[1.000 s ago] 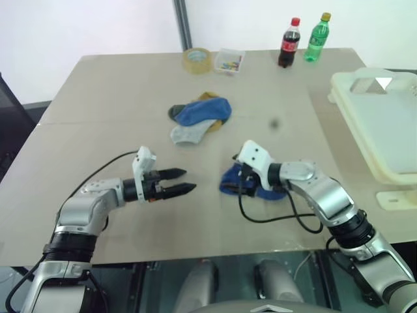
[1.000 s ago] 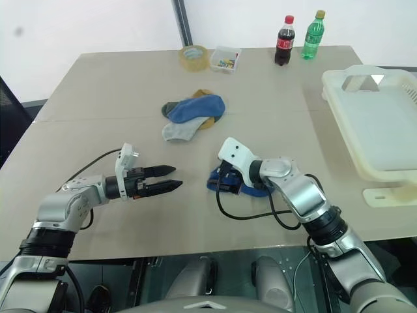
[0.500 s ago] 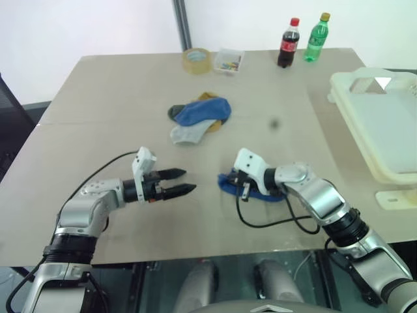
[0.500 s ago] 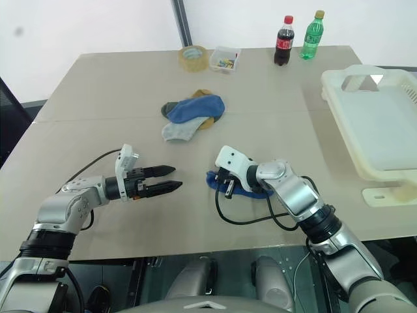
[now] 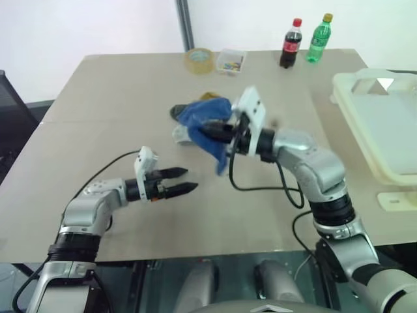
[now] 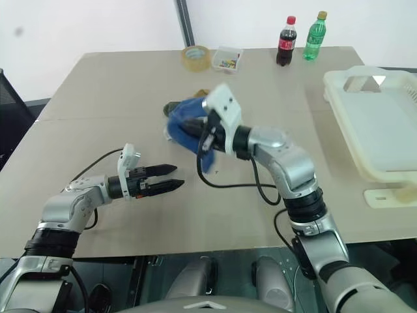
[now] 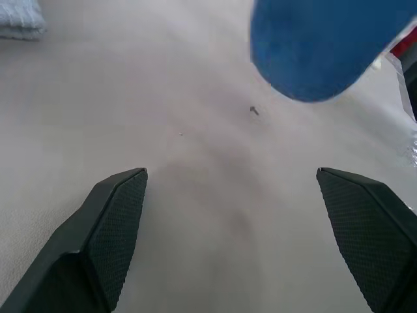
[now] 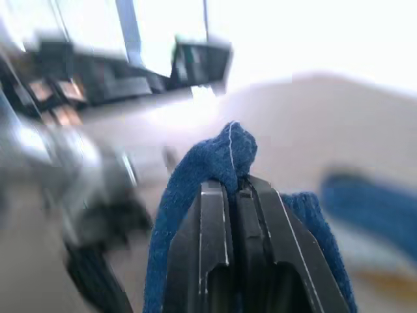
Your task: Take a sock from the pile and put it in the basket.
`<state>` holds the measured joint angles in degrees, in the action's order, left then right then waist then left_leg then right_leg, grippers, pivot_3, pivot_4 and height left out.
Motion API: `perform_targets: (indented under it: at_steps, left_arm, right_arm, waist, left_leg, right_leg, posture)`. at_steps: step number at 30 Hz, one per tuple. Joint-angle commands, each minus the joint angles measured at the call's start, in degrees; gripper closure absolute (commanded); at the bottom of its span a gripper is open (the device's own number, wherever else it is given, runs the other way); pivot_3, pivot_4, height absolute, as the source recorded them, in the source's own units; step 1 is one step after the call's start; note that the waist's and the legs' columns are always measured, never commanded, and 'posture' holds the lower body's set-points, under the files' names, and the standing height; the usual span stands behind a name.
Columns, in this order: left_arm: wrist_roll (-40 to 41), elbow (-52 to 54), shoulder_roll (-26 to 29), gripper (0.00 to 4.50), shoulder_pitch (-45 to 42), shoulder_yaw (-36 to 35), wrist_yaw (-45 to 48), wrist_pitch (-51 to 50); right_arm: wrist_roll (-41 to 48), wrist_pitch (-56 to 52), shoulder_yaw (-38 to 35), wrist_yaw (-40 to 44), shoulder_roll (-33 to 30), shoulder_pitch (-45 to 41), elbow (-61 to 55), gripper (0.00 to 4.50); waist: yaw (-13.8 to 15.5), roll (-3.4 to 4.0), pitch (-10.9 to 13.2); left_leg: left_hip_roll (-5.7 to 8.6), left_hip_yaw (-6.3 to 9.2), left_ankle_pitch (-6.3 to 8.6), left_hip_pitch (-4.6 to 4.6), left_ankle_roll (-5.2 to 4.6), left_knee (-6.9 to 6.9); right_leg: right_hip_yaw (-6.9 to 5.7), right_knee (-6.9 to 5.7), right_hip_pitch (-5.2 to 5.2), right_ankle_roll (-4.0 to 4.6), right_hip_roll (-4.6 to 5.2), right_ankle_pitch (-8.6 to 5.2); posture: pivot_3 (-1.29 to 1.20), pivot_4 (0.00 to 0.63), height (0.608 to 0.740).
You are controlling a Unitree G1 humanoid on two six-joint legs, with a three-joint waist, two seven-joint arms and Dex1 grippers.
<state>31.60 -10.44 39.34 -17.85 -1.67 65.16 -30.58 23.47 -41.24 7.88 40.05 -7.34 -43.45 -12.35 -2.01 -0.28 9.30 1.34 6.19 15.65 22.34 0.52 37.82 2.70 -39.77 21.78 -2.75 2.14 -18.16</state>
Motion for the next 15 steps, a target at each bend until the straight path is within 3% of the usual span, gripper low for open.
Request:
perform_targets:
  at_steps: [1, 7, 11, 14, 15]
  left_arm:
    - [-2.34, -2.43, 0.36, 0.0, 0.71, 0.32, -0.54, -0.41]
    - [-2.9, -2.83, -0.19, 0.0, 0.95, 0.72, -0.4, 0.03]
    - [-3.29, -3.26, -0.5, 0.0, 0.7, 0.84, -0.23, 0.15]
    - [-3.61, -3.62, -0.64, 0.0, 0.45, 0.92, 0.03, 0.23]
    - [-3.74, -3.74, -0.74, 0.0, 0.38, 0.98, 0.08, 0.26]
  right_arm:
    - [2.3, -0.95, -5.12, -0.99, -3.57, 3.6, -3.1, 4.35]
    - [-3.95, 10.97, -4.95, 2.51, -15.62, 23.17, -1.64, 4.35]
    - [-4.47, 14.37, -6.15, 1.9, -17.18, 30.27, -1.19, 4.35]
    - [-3.13, 13.93, -8.41, 0.26, -16.92, 31.74, -2.23, 3.52]
    - [-2.88, 14.22, -9.37, -0.62, -16.68, 31.85, -2.64, 3.01]
  waist:
    - [0.05, -0.04, -0.03]
    - [0.1, 0.13, 0.03]
    - [-0.51, 0.36, 0.12]
    - [-0.44, 0.36, 0.12]
    - [-0.41, 0.35, 0.12]
  left_leg:
    - [0.03, 0.02, 0.0, 0.0, 0.0, 0.0]
    - [0.15, 0.0, 0.0, 0.09, -0.02, -0.05]
    - [0.06, -0.14, -0.04, -0.12, -0.07, -0.1]
    - [0.03, -0.23, -0.1, -0.36, -0.14, -0.14]
    - [0.04, -0.24, -0.12, -0.36, -0.15, -0.14]
  right_leg:
    - [-0.04, 0.01, -0.03, 0.0, 0.03, 0.0]
    - [-0.13, 0.13, -0.05, 0.01, 0.15, 0.0]
    - [-0.04, -0.05, -0.11, 0.0, 0.02, -0.01]
    - [0.05, -0.08, -0.27, 0.0, -0.02, -0.01]
    - [0.05, -0.08, -0.28, 0.0, -0.02, 0.0]
  posture:
    - [0.0, 0.15, 0.74]
    - [0.0, 0.15, 0.74]
    - [0.0, 0.15, 0.74]
    - [0.0, 0.15, 0.74]
    - [0.0, 0.15, 0.74]
